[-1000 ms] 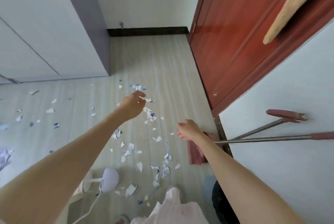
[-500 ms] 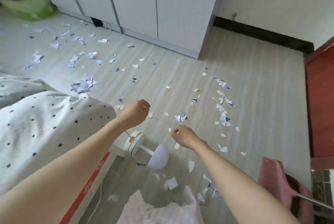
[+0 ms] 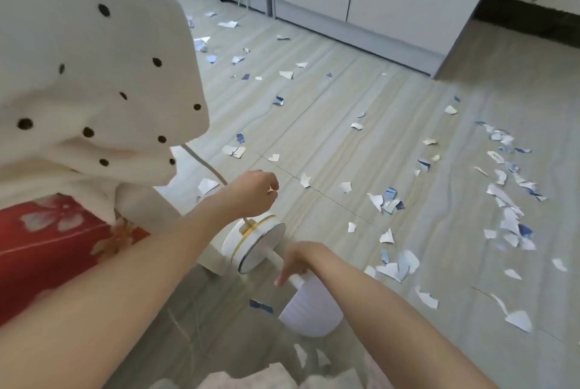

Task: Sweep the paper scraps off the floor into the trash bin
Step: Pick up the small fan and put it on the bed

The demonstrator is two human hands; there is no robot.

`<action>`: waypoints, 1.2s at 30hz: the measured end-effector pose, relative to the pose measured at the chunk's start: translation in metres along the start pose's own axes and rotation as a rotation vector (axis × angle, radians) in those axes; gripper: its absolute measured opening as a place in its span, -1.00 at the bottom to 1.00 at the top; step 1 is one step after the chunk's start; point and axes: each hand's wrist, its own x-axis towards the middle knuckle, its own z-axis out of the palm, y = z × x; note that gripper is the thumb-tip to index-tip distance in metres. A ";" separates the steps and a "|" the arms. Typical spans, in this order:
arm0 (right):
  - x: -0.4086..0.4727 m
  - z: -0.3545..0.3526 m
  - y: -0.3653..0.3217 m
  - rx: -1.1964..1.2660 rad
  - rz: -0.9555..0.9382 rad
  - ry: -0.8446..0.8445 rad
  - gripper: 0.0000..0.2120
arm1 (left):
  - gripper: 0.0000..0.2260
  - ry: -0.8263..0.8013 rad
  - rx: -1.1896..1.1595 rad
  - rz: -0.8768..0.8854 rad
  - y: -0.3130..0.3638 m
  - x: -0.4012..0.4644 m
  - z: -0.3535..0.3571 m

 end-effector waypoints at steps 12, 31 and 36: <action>-0.130 -0.099 0.044 0.486 -0.099 0.182 -0.83 | -0.31 -0.010 0.112 0.117 0.041 -0.027 -0.044; -0.568 -0.325 -0.047 1.296 -0.247 0.297 -0.50 | -0.44 -0.171 -0.649 0.051 0.194 -0.239 -0.498; -0.652 -0.346 -0.121 1.059 -0.454 0.272 -0.65 | -0.17 -0.132 -0.993 0.010 0.153 -0.298 -0.571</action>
